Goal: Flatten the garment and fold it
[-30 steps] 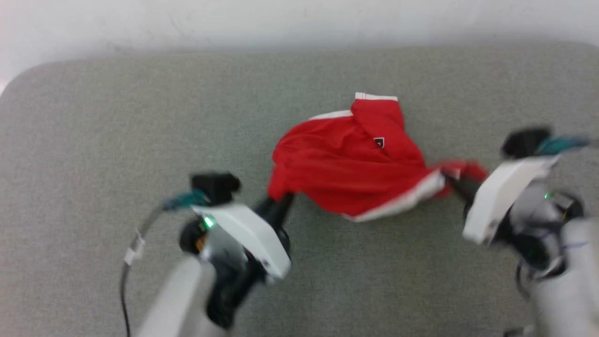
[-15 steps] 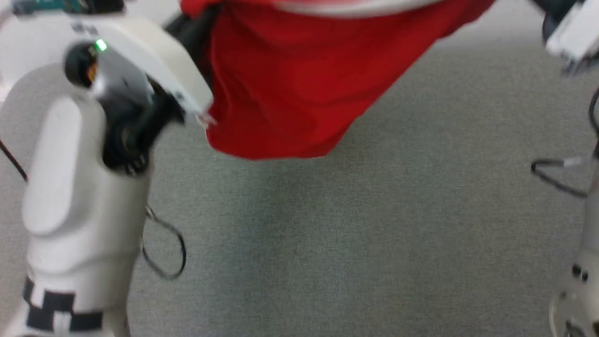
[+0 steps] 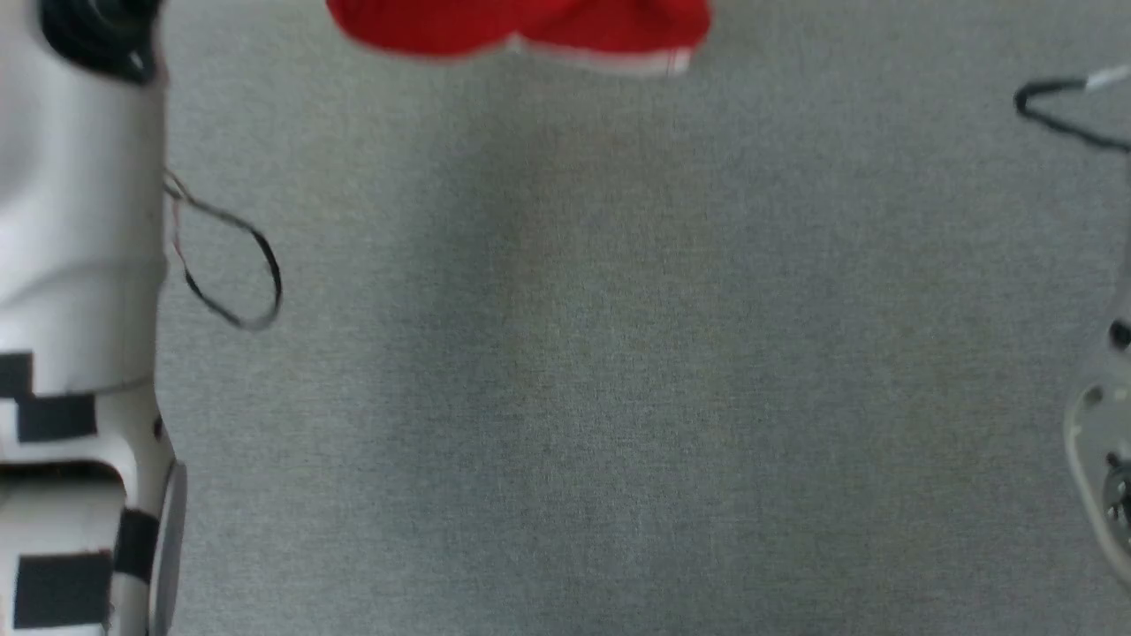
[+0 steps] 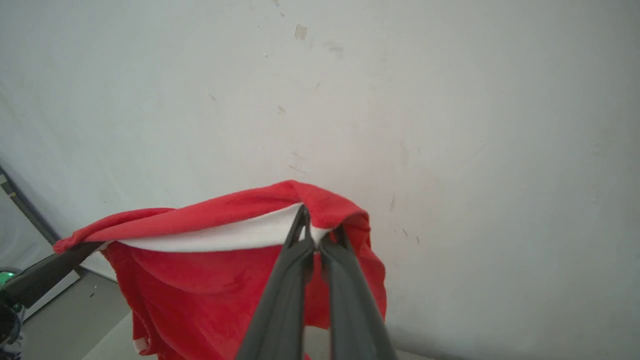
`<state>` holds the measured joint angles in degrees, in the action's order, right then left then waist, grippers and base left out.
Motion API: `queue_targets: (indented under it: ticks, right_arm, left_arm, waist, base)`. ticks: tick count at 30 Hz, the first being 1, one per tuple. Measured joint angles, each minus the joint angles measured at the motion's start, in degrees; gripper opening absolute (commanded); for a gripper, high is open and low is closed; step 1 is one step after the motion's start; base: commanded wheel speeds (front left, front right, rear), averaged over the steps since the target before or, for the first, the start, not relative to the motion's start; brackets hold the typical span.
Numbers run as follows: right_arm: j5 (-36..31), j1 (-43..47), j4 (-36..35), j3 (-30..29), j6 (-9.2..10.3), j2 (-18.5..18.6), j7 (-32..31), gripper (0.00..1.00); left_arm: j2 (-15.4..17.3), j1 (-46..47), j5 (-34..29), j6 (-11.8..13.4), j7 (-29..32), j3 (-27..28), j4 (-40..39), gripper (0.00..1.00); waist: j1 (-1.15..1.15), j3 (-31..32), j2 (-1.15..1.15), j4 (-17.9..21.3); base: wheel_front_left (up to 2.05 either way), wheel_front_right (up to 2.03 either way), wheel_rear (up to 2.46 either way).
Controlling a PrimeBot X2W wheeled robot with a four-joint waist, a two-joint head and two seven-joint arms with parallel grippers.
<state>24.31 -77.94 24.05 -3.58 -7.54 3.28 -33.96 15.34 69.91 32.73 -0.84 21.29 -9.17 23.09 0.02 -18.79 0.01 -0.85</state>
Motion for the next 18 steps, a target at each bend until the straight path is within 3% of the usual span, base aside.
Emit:
queue_targets:
  ticks: [4, 10, 14, 18]
  right_arm:
    - [-0.1, -4.7, 4.0, 0.6, 0.00, -0.2, 7.0, 0.00]
    - [1.7, -4.7, 7.8, 3.8, 0.00, -0.2, 8.4, 0.00]
    - [4.5, -0.2, 7.3, 6.0, 0.00, 0.0, 9.0, 0.00]
    - [7.2, 8.1, 5.2, 9.6, 0.00, 3.0, 9.0, 0.00]
  left_arm:
    - [-0.2, 4.1, -1.2, -0.5, -5.5, 0.1, 3.4, 0.00]
    - [-0.9, 4.8, -1.5, -2.2, -10.0, -0.6, 8.8, 0.00]
    - [-2.3, 2.4, -0.9, -3.5, -12.1, -1.5, 11.5, 0.00]
    - [-3.0, -2.0, 0.1, -5.1, -13.4, -3.2, 13.8, 0.00]
  waist:
    - [0.00, -3.3, 0.00, 0.4]
    - [0.00, -6.9, 0.00, 0.7]
    - [0.00, -8.1, 0.00, 0.4]
    - [-0.01, -7.4, 0.00, -0.1]
  base:
    - [0.00, 0.00, 0.00]
    - [0.00, 0.00, 0.00]
    - [0.00, 0.00, 0.00]
    - [0.00, 0.00, 0.00]
